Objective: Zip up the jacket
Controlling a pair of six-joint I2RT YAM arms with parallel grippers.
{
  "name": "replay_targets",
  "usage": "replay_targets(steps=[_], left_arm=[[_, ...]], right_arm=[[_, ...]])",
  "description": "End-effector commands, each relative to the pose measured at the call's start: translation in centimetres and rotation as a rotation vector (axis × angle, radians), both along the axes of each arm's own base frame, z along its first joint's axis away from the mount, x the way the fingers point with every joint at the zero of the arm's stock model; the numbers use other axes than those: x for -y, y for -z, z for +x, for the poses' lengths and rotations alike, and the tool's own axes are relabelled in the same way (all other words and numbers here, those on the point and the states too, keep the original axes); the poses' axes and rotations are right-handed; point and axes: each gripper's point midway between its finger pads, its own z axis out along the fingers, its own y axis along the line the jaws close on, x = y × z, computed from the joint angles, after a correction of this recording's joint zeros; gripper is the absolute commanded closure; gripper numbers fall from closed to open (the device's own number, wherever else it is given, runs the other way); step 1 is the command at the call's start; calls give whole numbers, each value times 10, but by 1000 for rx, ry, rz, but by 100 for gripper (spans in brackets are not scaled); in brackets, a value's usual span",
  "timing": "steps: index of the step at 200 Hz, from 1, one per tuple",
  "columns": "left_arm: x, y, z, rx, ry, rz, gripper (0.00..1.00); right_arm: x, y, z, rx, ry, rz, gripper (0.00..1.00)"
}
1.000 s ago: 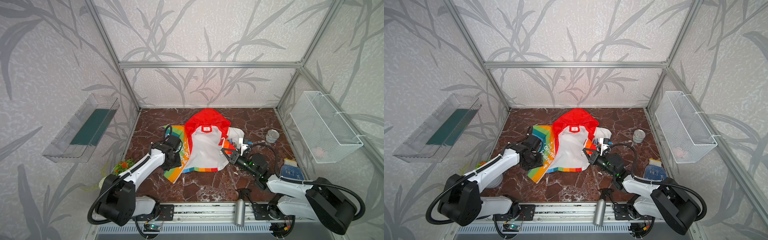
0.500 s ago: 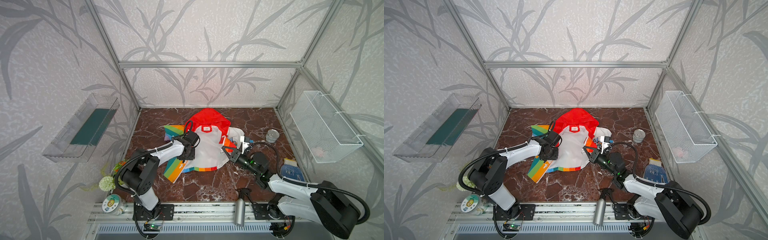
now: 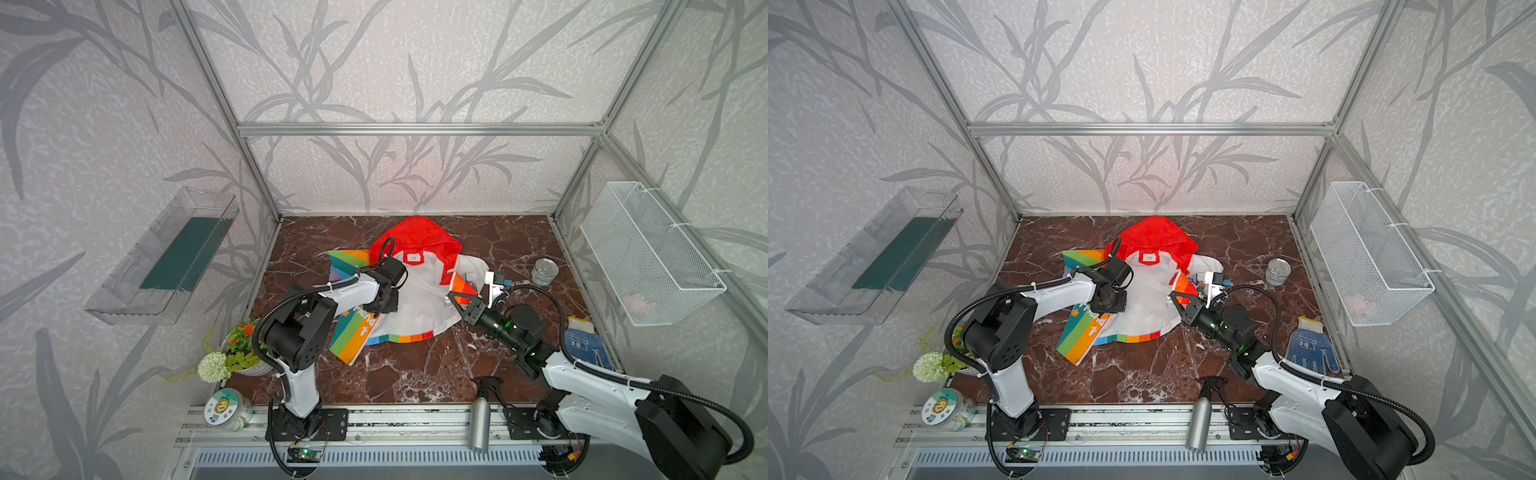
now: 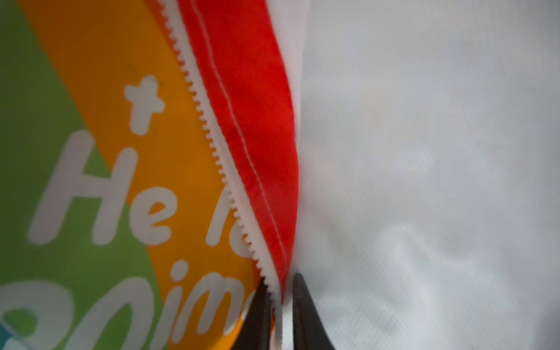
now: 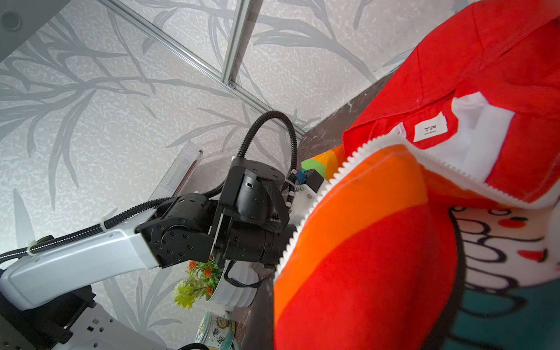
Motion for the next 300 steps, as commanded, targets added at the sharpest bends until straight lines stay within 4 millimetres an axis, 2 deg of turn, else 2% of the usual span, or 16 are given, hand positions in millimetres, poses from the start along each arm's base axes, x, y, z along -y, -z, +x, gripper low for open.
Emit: replay_targets(steps=[1,21,55,88,108,127,135,143,156,168,172,207,235,250,264,300], left_arm=[[-3,-16,7,31,26,43,97],[4,-38,17,76,46,21,98],[0,-75,32,139,15,37,100],[23,-85,66,151,57,15,100],[31,-76,79,69,66,29,100],[38,-69,83,25,60,12,76],[41,-71,82,33,53,-16,58],[43,-73,79,41,44,-48,49],[41,-80,70,49,3,-89,43],[42,-84,56,29,-33,-145,43],[43,-84,51,16,-49,-165,43],[44,-79,5,-52,-145,-333,44],[48,-67,-33,-100,-278,-457,44],[58,-64,-43,-81,-350,-563,44],[51,-60,-52,-67,-404,-560,44],[0,-54,-77,-7,-535,-459,38]], right_arm=[[4,-6,2,25,17,6,100],[3,-4,3,21,19,2,100],[2,2,5,11,22,-8,100],[2,13,5,-5,23,-34,100],[-2,13,5,-4,2,-48,100],[-4,10,5,9,-12,-65,100],[-5,9,5,13,-14,-74,100],[-4,8,5,17,-11,-81,100],[-3,9,5,18,-11,-100,100],[-4,12,7,6,-11,-123,100],[-4,21,7,-26,-18,-151,100],[-22,49,5,-121,-132,-284,100],[-26,61,8,-145,-134,-262,100],[-27,64,11,-143,-129,-258,100],[-30,64,14,-142,-130,-250,100],[-34,63,17,-148,-135,-219,100]])
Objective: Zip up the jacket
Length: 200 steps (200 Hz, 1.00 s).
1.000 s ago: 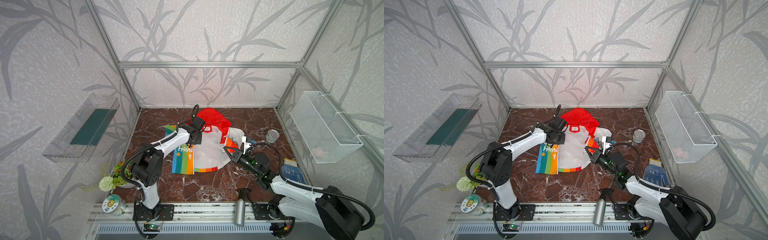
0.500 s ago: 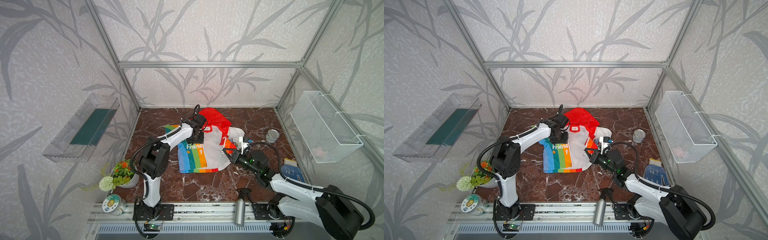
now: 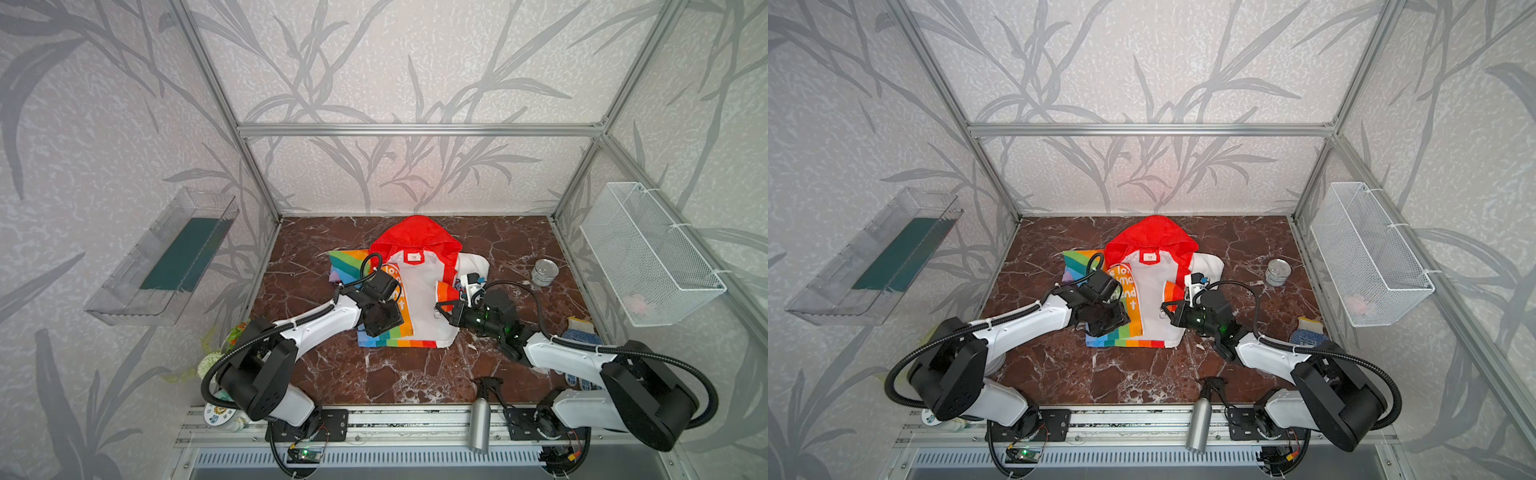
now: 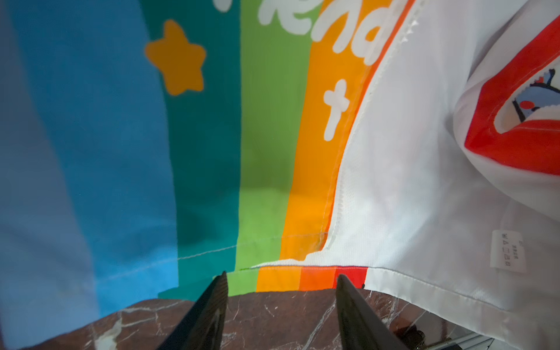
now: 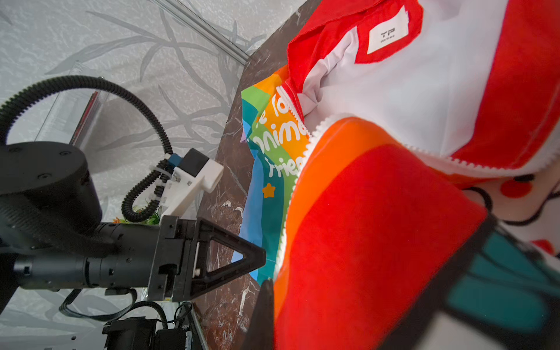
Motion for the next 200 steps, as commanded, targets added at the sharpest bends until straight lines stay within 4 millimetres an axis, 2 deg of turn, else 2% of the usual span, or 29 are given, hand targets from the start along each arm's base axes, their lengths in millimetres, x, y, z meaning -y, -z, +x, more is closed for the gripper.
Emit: replay_targets(steps=[1,33,59,102,142,200], left_arm=[[-27,-11,0,59,-182,1,38],[-39,9,-28,36,-312,-105,36],[-53,22,-42,28,-351,-81,35],[-55,28,-35,74,-399,-117,36],[-48,27,-29,79,-375,-133,47],[-67,30,-22,130,-391,-42,59]], right_arm=[[-6,-17,4,45,-12,54,100],[-7,-20,1,51,-24,62,100],[-10,-23,0,57,-46,69,100],[-9,-26,-1,61,-45,68,100],[-8,-27,-3,59,-50,65,100],[-9,-28,-2,57,-47,73,100]])
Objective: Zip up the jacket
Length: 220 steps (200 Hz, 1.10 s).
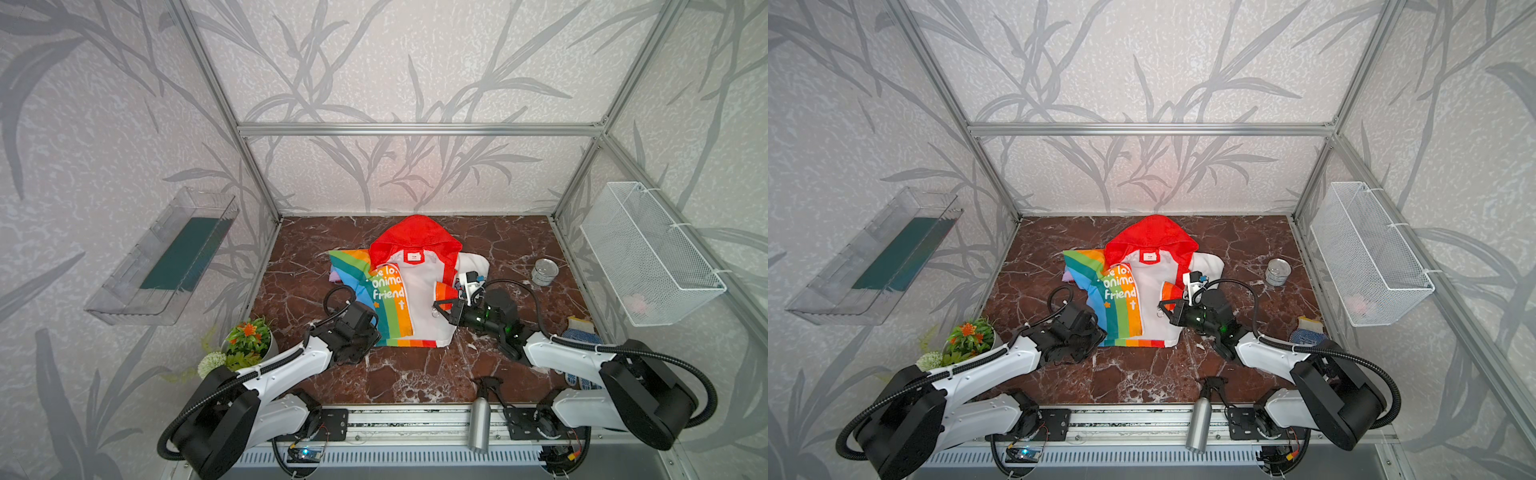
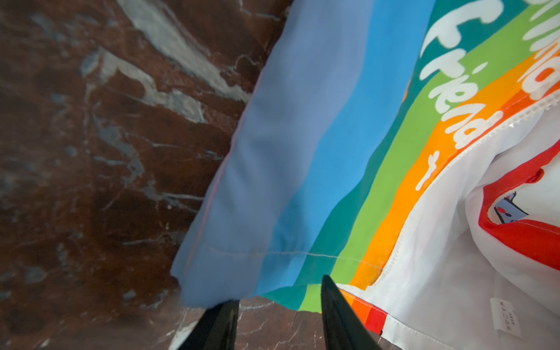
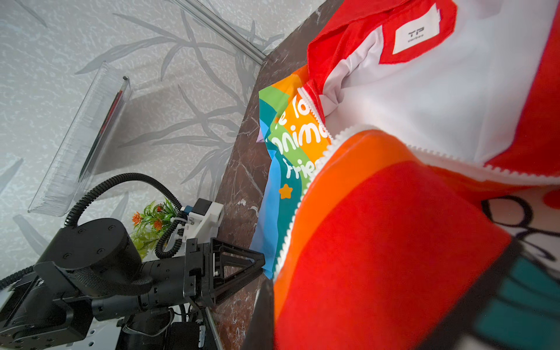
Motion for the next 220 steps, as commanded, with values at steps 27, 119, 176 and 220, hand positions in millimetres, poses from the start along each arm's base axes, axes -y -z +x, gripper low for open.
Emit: replay_targets(steps=[27,119,176,220], left_arm=[[-20,3,15,30,-32,95,67],[-65,-26,27,85,-96,126,100],[-68,-9,12,40,-295,-191,100],[-65,-48,23,106,-300,-294,100]], right_arm=[[-5,-17,2,31,-15,38,100],[-34,-9,-18,4,-65,88,100],[-79,27,-17,-47,-107,104,100],[-95,63,0,-102,-66,190,100]])
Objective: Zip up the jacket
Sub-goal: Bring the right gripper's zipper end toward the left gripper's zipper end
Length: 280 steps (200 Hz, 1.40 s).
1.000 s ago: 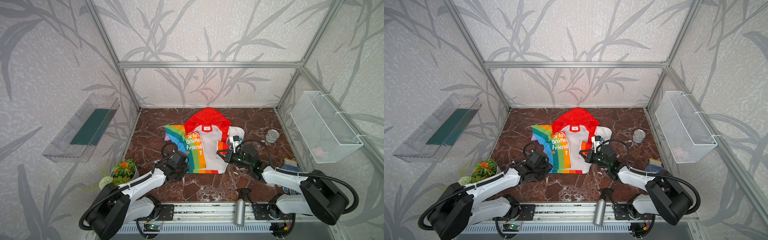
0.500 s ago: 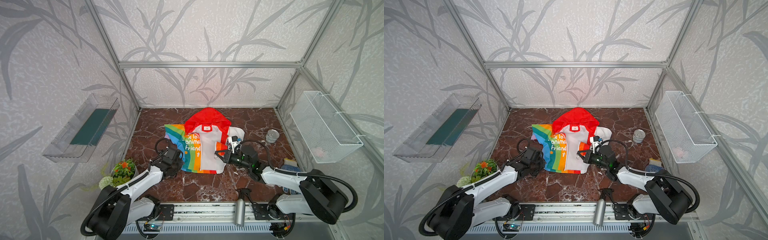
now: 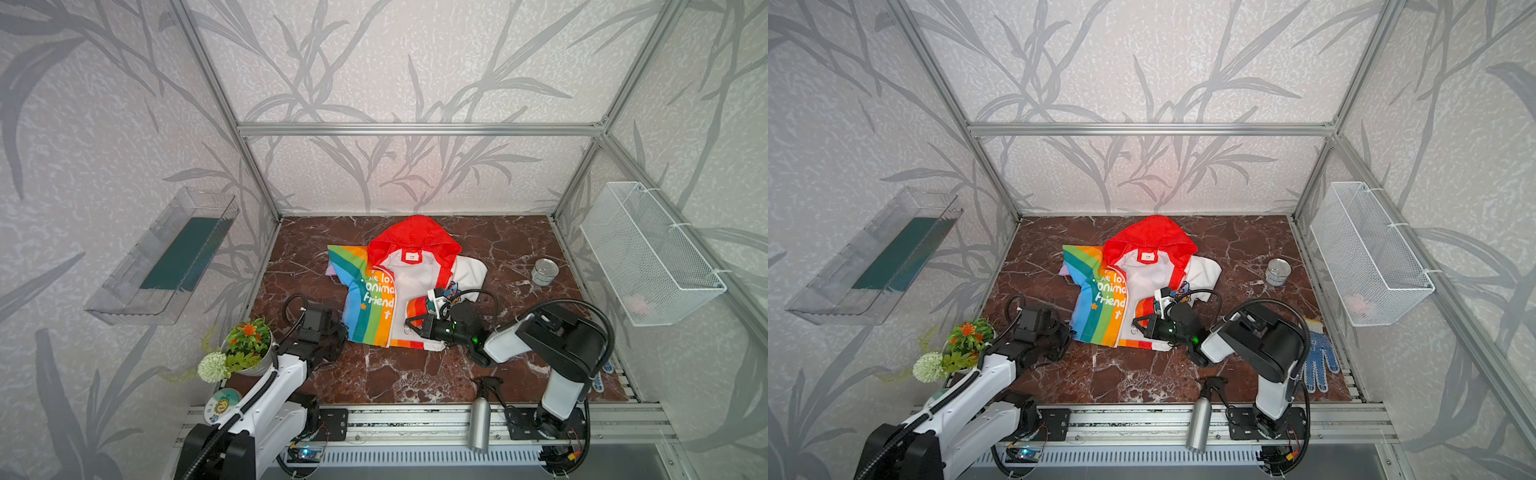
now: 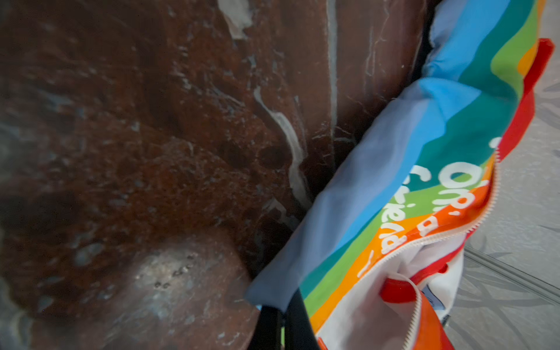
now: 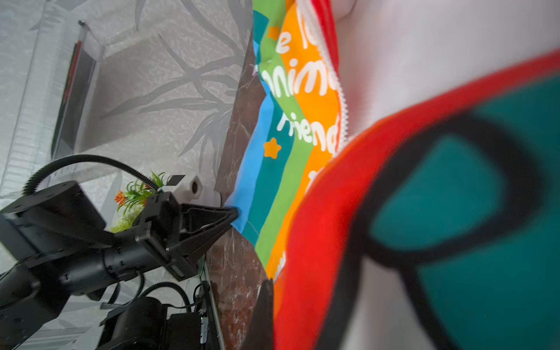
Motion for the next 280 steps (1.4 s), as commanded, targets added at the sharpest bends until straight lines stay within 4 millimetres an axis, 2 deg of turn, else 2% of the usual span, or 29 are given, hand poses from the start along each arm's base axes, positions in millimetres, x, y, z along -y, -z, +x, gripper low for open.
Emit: replay_targets(steps=[1,14,37,54,68,90,101,110,129,164,193,213,224,280], left_arm=[[12,-37,14,76,0,-108,100],[12,-45,15,81,2,-119,100],[14,-44,16,97,-44,-202,100],[13,-47,24,146,-107,-311,100],[8,-59,34,196,-138,-386,100],[-11,-76,34,176,-101,-262,100],[-15,-78,37,172,-87,-246,79],[-15,-78,37,162,-73,-234,72],[-18,-68,29,119,-57,-189,61],[-10,-52,14,82,-44,-231,52],[-4,-36,-6,51,-45,-253,49],[0,-19,-13,47,-71,-301,49],[-1,-18,-16,45,-61,-275,49],[0,-2,-20,15,8,-213,48]], right_arm=[[-14,-19,14,45,33,130,100],[-14,-10,18,37,48,111,100],[-14,-8,21,42,59,92,100],[-14,-10,20,47,59,83,100],[-15,-10,18,51,56,70,100],[-19,-7,16,45,47,46,100],[-21,-6,17,43,46,46,100],[-23,-7,18,45,47,52,100],[-24,-8,20,49,52,60,100],[-27,-12,20,52,47,75,100],[-30,-13,18,53,28,84,100],[-30,-15,19,47,37,120,100],[-30,-16,18,41,40,145,100],[-26,-21,13,62,37,94,100]])
